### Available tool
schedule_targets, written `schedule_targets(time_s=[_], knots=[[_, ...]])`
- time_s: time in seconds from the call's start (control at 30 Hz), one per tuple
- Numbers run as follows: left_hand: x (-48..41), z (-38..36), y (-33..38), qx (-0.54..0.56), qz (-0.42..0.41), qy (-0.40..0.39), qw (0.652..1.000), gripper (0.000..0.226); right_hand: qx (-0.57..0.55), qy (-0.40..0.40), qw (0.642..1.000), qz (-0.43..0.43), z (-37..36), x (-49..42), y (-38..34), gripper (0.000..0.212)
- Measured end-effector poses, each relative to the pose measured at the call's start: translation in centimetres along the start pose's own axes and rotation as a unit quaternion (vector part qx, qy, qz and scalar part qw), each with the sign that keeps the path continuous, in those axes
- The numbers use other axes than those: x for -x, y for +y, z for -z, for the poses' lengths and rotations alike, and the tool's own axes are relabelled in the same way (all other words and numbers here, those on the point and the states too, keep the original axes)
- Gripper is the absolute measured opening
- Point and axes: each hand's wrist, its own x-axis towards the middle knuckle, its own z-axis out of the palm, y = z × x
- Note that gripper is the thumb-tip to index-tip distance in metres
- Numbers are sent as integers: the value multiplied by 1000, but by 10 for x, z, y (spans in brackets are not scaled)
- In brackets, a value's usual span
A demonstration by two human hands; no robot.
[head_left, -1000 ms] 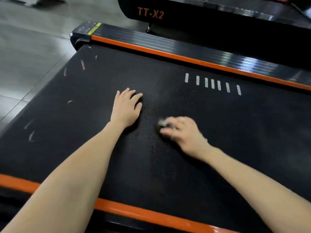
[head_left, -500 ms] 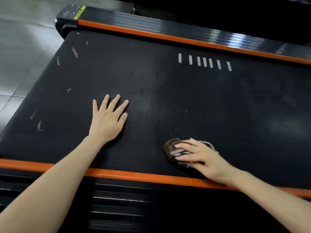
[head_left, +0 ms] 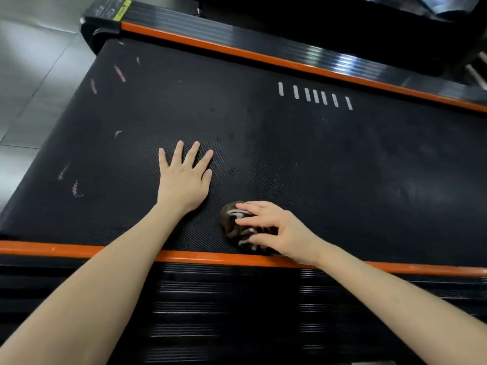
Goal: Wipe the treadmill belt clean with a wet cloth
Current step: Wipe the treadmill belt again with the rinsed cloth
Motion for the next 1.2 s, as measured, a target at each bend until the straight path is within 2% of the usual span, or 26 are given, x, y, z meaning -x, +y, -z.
schedule_targets(time_s=[0.07,0.17,0.27,0.47,0.53,0.63,0.77,1.0,1.2], knots=[[0,0,1,1,-1,-6,1000,51,161,19,984,72,5,4,3,39],[1,3,1,7,1,-3,1000,50,303,-43,937,170,5,-3,12,41],[1,3,1,10,3,-9,1000,49,338,-61,908,239,1,-22,16,34],[-1,1,0,6,17,-6,1000,67,318,-1,886,337,-8,-49,25,23],[-2,1,0,8,18,-14,1000,71,295,51,899,321,-4,-63,34,22],[-4,2,-2,31,30,-20,999,74,277,148,915,252,8,-99,48,24],[-8,4,-2,44,53,-3,998,66,266,257,915,163,21,-144,58,28],[-8,-2,4,-8,85,17,996,73,239,273,915,175,16,-141,60,28],[-5,1,5,-16,87,15,996,72,229,175,913,288,19,-95,74,27]])
